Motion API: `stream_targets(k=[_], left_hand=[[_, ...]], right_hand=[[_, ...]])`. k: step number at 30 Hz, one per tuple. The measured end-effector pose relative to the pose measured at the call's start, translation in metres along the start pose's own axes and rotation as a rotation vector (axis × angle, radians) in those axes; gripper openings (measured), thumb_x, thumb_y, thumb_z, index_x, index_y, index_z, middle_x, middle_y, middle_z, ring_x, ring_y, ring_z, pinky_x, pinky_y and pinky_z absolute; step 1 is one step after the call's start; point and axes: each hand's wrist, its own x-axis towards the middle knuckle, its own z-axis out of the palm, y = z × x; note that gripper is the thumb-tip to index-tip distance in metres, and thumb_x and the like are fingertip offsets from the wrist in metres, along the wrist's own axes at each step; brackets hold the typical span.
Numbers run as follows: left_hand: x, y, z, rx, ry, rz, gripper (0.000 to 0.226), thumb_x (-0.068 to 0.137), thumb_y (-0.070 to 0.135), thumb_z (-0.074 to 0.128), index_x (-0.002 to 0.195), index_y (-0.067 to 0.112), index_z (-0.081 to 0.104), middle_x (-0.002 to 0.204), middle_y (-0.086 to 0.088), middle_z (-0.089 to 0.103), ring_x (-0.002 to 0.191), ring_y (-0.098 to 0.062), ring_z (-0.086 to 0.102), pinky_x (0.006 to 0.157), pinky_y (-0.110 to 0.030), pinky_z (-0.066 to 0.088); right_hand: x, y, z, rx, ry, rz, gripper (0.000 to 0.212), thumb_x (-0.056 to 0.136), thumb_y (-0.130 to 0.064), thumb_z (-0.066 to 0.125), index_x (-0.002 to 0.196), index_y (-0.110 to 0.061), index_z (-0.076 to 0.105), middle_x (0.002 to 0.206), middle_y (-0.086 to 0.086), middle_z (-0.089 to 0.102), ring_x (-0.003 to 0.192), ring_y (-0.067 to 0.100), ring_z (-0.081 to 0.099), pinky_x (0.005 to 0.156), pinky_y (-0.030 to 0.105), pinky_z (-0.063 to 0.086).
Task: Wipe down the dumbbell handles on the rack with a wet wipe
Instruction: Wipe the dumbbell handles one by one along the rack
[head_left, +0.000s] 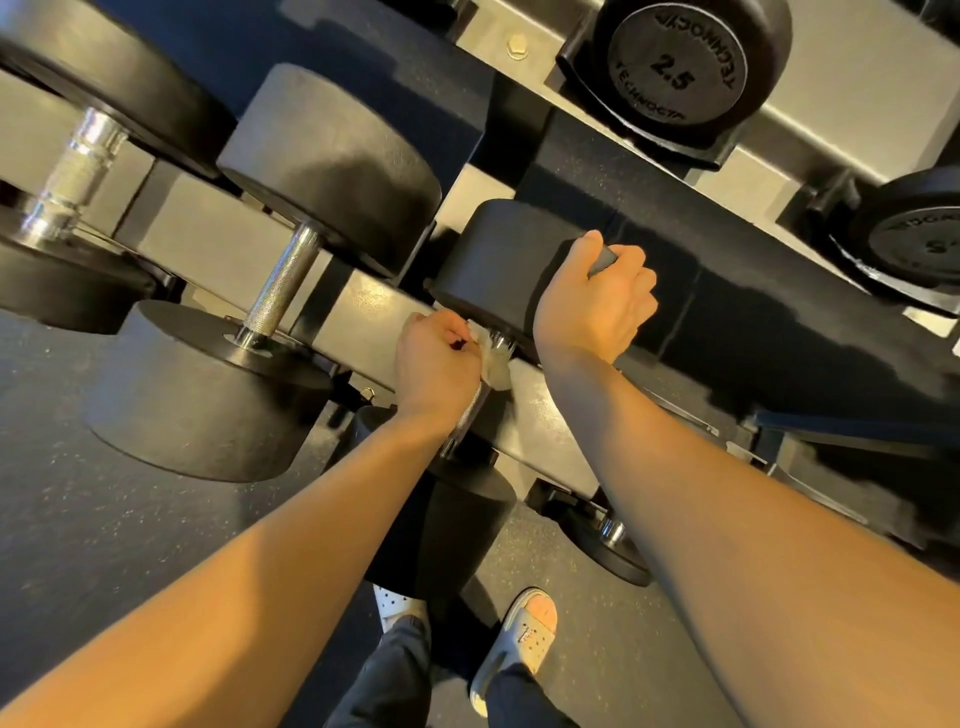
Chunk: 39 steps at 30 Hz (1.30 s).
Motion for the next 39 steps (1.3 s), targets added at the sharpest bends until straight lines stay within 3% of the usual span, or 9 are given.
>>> stream_targets(k=[5,9,11,15,18,25,30,34,39], left_hand=[[-0.011,-0.001,-0.002,0.076,-0.106,0.040,0.032,0.097,0.006,0.053,0.068,0.015,0.063,0.072,-0.003,0.061,0.064,-0.010,0.055,0.061,-0.018,0.044],[-0.019,0.000,-0.002,0.123,-0.160,0.075,0.023,0.103,0.020,0.054,0.085,0.019,0.068,0.087,0.004,0.057,0.074,-0.009,0.057,0.064,-0.015,0.039],[-0.015,0.002,-0.001,0.098,-0.145,0.065,0.028,0.104,0.017,0.053,0.079,0.021,0.067,0.079,0.006,0.059,0.069,-0.007,0.057,0.060,-0.012,0.041],[0.014,0.008,0.007,-0.228,-0.199,-0.291,0.025,0.100,0.007,0.051,0.084,0.006,0.069,0.071,-0.004,0.061,0.065,-0.017,0.055,0.070,-0.031,0.050],[0.028,0.011,0.002,-0.325,-0.333,-0.482,0.013,0.100,0.010,0.055,0.091,0.012,0.063,0.079,-0.006,0.057,0.073,-0.019,0.054,0.069,-0.031,0.047],[0.009,-0.004,-0.013,-0.174,-0.309,-0.198,0.008,0.094,0.019,0.073,0.095,0.018,0.065,0.102,0.003,0.068,0.089,-0.005,0.063,0.069,-0.016,0.046],[-0.009,-0.011,-0.014,0.234,-0.366,0.039,0.012,0.091,0.011,0.072,0.085,0.018,0.064,0.090,0.002,0.066,0.091,-0.010,0.066,0.071,-0.016,0.049],[0.006,-0.002,-0.004,0.031,-0.287,-0.004,0.018,0.094,0.006,0.063,0.083,0.019,0.064,0.089,0.002,0.073,0.094,-0.007,0.070,0.087,-0.029,0.057],[0.005,-0.010,0.000,-0.112,-0.269,-0.086,0.016,0.097,0.010,0.065,0.082,0.016,0.066,0.094,0.004,0.076,0.097,-0.003,0.072,0.088,-0.026,0.058]], right_hand=[[0.000,-0.001,-0.001,-0.012,-0.003,-0.002,0.039,0.103,-0.049,0.037,0.123,-0.019,0.051,0.128,0.002,0.051,0.119,0.020,0.043,0.102,0.045,0.045],[0.000,-0.001,-0.001,-0.005,-0.001,-0.006,0.038,0.103,-0.049,0.037,0.122,-0.019,0.052,0.127,0.003,0.051,0.119,0.021,0.043,0.101,0.045,0.045],[-0.001,-0.001,-0.001,-0.013,0.005,-0.007,0.038,0.103,-0.049,0.037,0.122,-0.019,0.052,0.126,0.003,0.051,0.119,0.021,0.043,0.101,0.045,0.045],[0.000,0.000,-0.001,-0.014,0.006,-0.011,0.037,0.103,-0.049,0.037,0.122,-0.020,0.051,0.125,0.002,0.051,0.118,0.020,0.043,0.100,0.044,0.045],[0.000,0.001,0.000,-0.004,0.007,-0.013,0.037,0.103,-0.049,0.038,0.122,-0.020,0.051,0.124,0.002,0.051,0.117,0.020,0.043,0.100,0.044,0.045],[0.000,0.003,0.001,0.020,0.010,-0.014,0.036,0.103,-0.049,0.038,0.119,-0.020,0.053,0.122,0.001,0.051,0.116,0.020,0.043,0.099,0.044,0.045],[0.000,0.003,0.002,0.018,0.016,-0.021,0.039,0.101,-0.050,0.036,0.120,-0.020,0.053,0.122,0.001,0.051,0.118,0.021,0.043,0.099,0.047,0.045],[0.000,0.003,0.002,0.026,0.021,-0.016,0.040,0.099,-0.051,0.035,0.118,-0.020,0.052,0.120,0.001,0.051,0.117,0.021,0.043,0.099,0.048,0.045],[-0.001,0.003,0.001,0.022,0.017,-0.019,0.040,0.099,-0.051,0.035,0.118,-0.020,0.052,0.120,0.000,0.051,0.116,0.021,0.043,0.099,0.047,0.045]])
